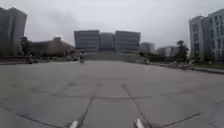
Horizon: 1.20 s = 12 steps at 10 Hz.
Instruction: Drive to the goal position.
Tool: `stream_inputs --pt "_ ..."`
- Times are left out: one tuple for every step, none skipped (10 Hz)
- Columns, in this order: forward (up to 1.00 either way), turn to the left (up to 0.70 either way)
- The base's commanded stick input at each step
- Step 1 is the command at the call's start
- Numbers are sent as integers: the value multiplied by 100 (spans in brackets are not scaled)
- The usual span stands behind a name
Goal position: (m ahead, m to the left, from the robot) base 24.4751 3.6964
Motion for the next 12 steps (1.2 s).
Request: stream_inputs --pt "100 -15" --pt "100 -40" --pt "100 -12" --pt "100 0" --pt "100 0" --pt "100 0" --pt "100 0" --pt "100 0" --pt "100 -5" --pt "100 -16" --pt "100 -32" --pt "100 -27"
